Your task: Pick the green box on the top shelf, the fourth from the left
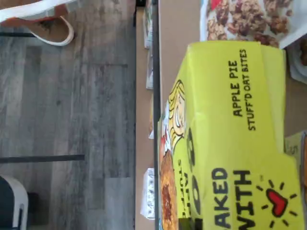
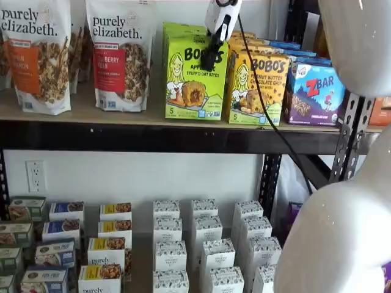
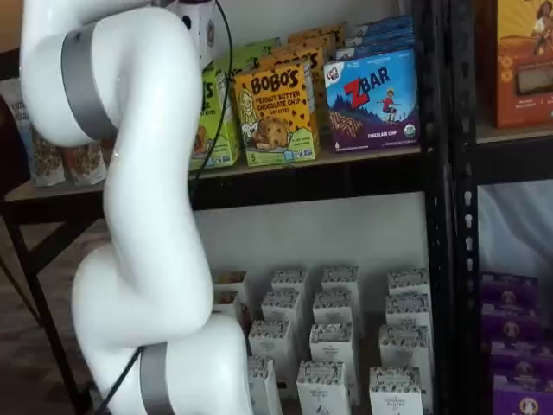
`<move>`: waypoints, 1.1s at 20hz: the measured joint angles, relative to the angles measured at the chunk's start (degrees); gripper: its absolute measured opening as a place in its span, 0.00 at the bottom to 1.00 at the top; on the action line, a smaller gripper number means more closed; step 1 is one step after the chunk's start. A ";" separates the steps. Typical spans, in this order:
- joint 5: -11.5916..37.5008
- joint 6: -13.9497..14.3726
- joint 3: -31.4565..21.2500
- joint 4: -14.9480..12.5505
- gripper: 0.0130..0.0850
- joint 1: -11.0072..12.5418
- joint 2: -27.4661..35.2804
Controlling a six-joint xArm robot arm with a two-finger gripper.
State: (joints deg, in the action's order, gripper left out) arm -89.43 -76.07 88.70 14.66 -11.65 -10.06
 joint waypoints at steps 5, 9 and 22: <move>-2.40 0.50 0.90 0.72 0.11 0.01 -0.90; -4.73 0.71 1.51 1.63 0.11 0.35 -1.82; -10.93 -0.58 -1.59 3.23 0.11 3.12 -8.63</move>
State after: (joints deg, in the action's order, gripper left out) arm -100.35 -76.66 87.11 17.89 -8.53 -18.69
